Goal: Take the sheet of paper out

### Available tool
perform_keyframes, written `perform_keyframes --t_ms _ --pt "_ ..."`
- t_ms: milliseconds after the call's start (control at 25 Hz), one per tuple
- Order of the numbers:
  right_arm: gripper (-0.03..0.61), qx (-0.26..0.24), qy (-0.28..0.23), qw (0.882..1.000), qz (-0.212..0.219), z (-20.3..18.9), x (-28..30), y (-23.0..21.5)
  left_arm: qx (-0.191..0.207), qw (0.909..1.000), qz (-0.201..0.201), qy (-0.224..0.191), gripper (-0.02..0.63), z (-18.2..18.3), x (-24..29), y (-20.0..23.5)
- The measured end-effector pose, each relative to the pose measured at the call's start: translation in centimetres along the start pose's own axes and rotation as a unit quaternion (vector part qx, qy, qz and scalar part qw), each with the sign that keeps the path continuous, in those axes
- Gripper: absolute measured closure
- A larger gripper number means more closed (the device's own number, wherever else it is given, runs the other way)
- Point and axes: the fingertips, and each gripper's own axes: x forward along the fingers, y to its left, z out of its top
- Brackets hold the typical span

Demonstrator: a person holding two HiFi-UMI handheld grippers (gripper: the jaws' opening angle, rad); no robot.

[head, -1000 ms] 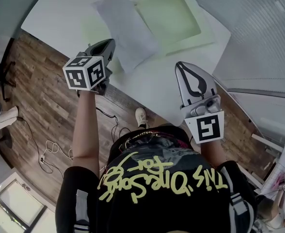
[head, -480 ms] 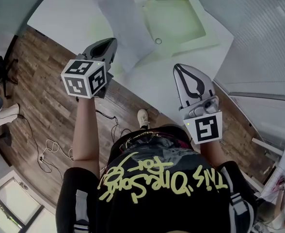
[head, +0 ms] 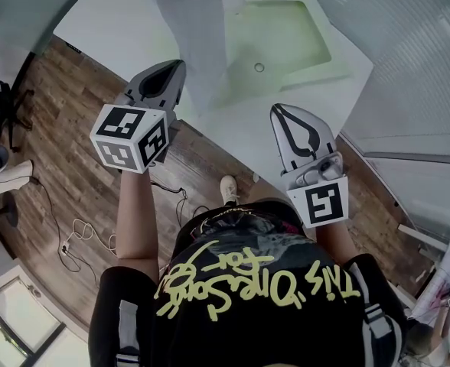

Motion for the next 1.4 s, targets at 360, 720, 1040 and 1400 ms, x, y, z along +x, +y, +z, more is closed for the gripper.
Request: perform_keyframes --t_ms 360,720,1040,1400 --pt "0.571 0.003 -0.011 1.000 0.000 0.8 -0.1 0.9 0.028 0.9989 0.002 -0.038 0.609 2.8 -3.1 -1.4" --pt "0.571 -0.002 -0.023 1.000 -0.006 1.9 -0.3 1.0 0.039 0.9967 0.013 -0.070 0.609 4.4 -5.5 -1.2" --pt "0.571 0.000 -0.036 0.999 -0.011 2.6 -0.7 0.7 0.076 0.9940 0.023 -0.075 0.609 5.2 -6.1 -1.9" --pt "0.571 -0.003 -0.040 0.999 -0.013 3.1 -1.0 0.6 0.066 0.9935 0.021 -0.090 0.609 5.7 -7.1 -2.2"
